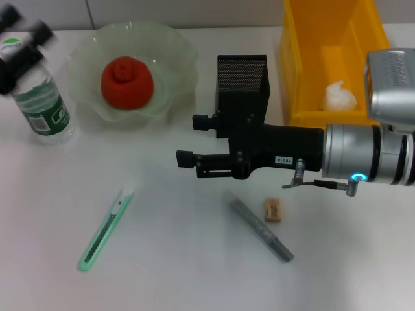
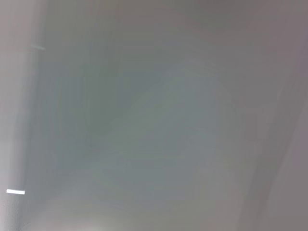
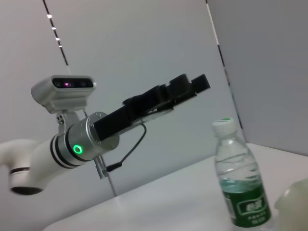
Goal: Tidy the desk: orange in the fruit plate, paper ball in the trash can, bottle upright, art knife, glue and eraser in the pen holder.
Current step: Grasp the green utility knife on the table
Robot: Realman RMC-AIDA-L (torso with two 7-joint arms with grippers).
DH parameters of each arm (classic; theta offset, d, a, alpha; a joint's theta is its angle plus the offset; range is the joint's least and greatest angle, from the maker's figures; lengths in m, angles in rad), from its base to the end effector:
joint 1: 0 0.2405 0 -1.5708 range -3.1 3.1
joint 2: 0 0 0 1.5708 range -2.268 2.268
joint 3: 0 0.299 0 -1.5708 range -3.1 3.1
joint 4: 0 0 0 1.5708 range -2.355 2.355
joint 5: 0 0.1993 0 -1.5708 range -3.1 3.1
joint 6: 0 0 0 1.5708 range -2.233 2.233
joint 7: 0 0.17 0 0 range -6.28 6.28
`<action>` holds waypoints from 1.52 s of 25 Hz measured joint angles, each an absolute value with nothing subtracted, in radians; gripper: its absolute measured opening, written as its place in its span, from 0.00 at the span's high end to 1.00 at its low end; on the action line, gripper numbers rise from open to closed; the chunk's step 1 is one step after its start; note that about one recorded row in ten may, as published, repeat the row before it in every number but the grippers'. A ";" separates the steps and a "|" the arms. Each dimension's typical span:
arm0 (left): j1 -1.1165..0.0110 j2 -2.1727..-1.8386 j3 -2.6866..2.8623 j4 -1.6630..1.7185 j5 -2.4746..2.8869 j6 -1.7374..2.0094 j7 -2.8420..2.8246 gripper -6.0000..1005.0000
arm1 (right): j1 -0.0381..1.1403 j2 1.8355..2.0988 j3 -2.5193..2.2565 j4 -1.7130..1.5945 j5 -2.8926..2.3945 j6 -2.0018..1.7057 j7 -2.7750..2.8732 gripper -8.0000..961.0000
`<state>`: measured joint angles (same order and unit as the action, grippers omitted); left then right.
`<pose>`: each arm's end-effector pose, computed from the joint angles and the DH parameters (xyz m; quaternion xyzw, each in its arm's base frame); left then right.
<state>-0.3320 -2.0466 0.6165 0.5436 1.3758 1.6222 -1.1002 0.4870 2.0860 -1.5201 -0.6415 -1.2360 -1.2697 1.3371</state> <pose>-0.3089 0.3278 0.0429 -0.7978 -0.1785 -0.4569 0.3505 0.2034 0.3336 -0.1145 -0.9277 0.1847 0.3180 0.0642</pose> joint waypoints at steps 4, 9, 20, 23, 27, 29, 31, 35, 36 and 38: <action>-0.331 -2.046 0.718 0.611 1.508 1.793 -1.154 0.25 | 0.453 2.079 -1.491 -0.643 -1.245 -1.344 1.297 0.12; -0.336 -2.051 0.767 0.620 1.622 1.820 -1.155 0.25 | 0.403 2.072 -1.426 -0.648 -1.264 -1.411 1.236 0.12; -0.365 -2.067 0.777 0.600 1.740 1.731 -1.155 0.25 | 0.356 2.066 -1.286 -0.662 -1.389 -1.498 1.217 0.12; -0.373 -2.067 0.777 0.590 1.739 1.727 -1.154 0.25 | 0.351 2.066 -1.283 -0.660 -1.391 -1.497 1.217 0.12; -0.377 -2.068 0.777 0.584 1.739 1.711 -1.154 0.25 | 0.346 2.067 -1.266 -0.666 -1.392 -1.504 1.223 0.12; -0.377 -2.068 0.777 0.584 1.739 1.710 -1.154 0.25 | 0.346 2.067 -1.264 -0.666 -1.392 -1.504 1.224 0.12; -0.377 -2.068 0.777 0.584 1.739 1.708 -1.154 0.25 | 0.345 2.066 -1.263 -0.666 -1.392 -1.505 1.225 0.12; -0.378 -2.068 0.777 0.574 1.735 1.706 -1.154 0.25 | 0.345 2.066 -1.262 -0.665 -1.393 -1.504 1.226 0.12; -0.378 -2.068 0.777 0.574 1.735 1.706 -1.154 0.25 | 0.345 2.066 -1.261 -0.666 -1.393 -1.504 1.228 0.12; -0.378 -2.068 0.777 0.572 1.735 1.706 -1.154 0.25 | 0.345 2.066 -1.256 -0.666 -1.393 -1.502 1.235 0.12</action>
